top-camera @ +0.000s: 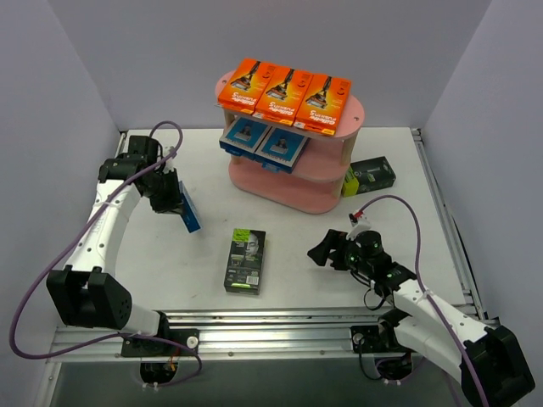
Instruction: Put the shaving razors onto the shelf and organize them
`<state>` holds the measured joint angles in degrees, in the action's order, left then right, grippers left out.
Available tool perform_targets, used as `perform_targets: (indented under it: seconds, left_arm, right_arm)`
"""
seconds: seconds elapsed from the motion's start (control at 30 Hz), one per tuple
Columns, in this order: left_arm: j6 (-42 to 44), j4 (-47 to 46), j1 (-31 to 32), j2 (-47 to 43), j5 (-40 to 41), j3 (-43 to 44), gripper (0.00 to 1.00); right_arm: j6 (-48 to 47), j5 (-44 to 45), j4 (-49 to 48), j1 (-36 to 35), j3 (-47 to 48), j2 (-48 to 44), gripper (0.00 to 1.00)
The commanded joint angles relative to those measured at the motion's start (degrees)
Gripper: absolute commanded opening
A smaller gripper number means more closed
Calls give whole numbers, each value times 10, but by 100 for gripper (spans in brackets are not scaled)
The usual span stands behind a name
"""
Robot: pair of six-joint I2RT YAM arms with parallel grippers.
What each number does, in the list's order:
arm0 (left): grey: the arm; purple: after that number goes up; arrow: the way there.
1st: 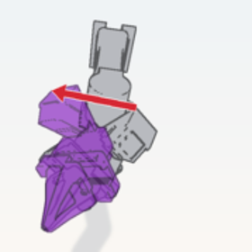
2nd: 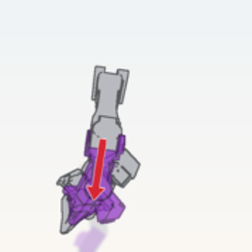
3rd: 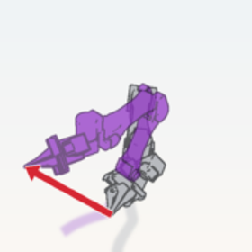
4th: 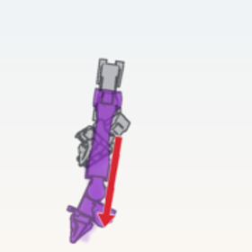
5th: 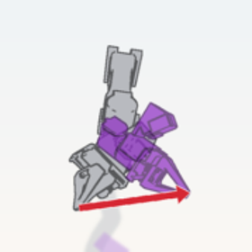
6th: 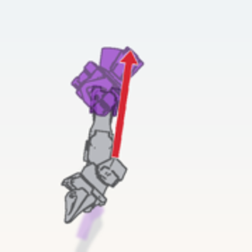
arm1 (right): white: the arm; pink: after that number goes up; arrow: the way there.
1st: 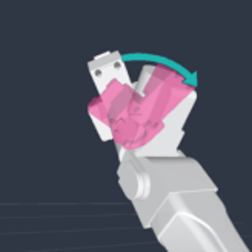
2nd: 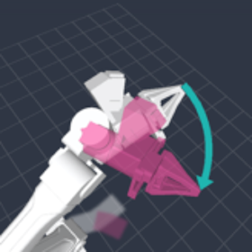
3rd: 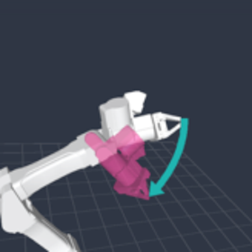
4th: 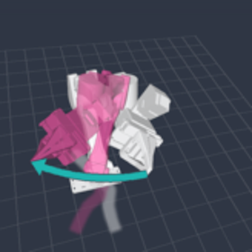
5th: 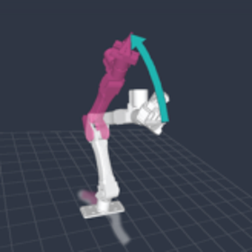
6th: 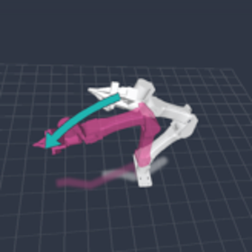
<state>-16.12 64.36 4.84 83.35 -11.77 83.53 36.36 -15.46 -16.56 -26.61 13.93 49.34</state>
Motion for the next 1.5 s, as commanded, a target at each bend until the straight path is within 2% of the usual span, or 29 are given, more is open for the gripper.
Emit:
perform_targets:
  seconds: [0.0,0.07,0.17,0.3,0.53,0.83,1.07,1.33,1.47]
  left_arm:
    - [-7,33,4,-10,-18,40,2]
    - [-10,47,4,-5,-41,41,2]
    - [-33,65,9,-6,-36,31,2]
    - [-82,35,10,-21,-79,-12,2]
    - [-154,28,22,-31,-107,-10,2]
    - [-187,75,47,-14,-113,32,2]
    - [-208,82,58,-25,-144,-20,2]
    - [-214,93,59,-11,-153,-37,2]
    - [-219,83,59,5,-163,-38,9]
  right_arm:
    - [-6,3,-16,2,-5,-21,76]
    - [-6,1,-17,2,-7,-24,76]
    - [-7,-1,-20,2,-11,-34,76]
    - [-7,-1,-19,2,-14,-50,76]
    - [-9,-5,-24,2,-17,-57,76]
    - [-8,-2,-23,2,-22,-76,76]
    - [-7,3,-19,2,-25,-95,76]
    - [-6,5,-18,2,-27,-101,76]
    - [-6,5,-19,2,-27,-102,76]
